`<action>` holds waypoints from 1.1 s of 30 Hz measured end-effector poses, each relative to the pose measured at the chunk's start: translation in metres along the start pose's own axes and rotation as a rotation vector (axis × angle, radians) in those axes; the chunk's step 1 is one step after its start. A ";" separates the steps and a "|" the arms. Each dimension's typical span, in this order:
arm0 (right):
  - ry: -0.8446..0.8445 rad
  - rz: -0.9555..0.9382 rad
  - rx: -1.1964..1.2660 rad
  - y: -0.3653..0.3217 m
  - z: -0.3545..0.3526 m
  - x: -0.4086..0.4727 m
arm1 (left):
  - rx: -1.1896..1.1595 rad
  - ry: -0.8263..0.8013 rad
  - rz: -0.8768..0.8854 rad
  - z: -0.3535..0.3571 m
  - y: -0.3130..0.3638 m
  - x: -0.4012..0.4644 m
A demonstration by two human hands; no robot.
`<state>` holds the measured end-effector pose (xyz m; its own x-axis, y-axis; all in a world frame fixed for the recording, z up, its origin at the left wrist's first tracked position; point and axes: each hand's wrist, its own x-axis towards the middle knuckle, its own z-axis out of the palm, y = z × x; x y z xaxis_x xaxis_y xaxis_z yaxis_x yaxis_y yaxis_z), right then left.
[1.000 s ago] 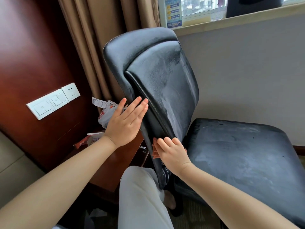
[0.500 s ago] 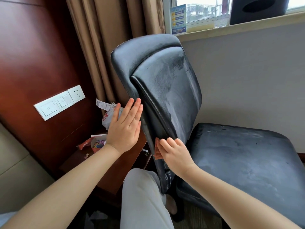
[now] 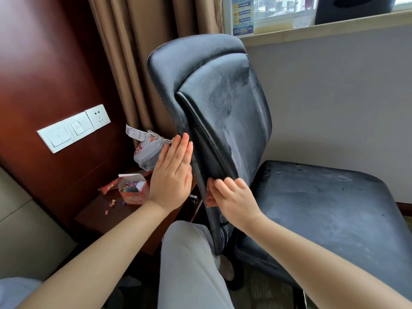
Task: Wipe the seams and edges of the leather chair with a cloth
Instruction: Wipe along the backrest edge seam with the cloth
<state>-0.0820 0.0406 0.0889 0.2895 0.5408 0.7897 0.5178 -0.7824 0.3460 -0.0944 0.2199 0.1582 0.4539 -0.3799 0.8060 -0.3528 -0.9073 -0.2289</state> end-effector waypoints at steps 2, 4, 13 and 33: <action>-0.086 -0.101 -0.052 -0.007 0.009 -0.029 | -0.019 -0.025 -0.008 0.002 0.004 -0.008; -0.117 -0.148 -0.075 -0.010 0.013 -0.041 | -0.042 -0.059 -0.028 0.003 0.010 -0.018; 0.151 0.086 -0.043 -0.003 -0.010 0.010 | -0.156 -0.078 -0.169 0.017 0.034 -0.044; 0.004 -0.046 -0.033 -0.009 -0.002 -0.045 | -0.413 -0.167 -0.358 0.019 0.068 -0.070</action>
<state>-0.1009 0.0228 0.0512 0.2623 0.5755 0.7746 0.5035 -0.7664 0.3989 -0.1343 0.1817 0.0754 0.7156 -0.1153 0.6889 -0.4285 -0.8514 0.3026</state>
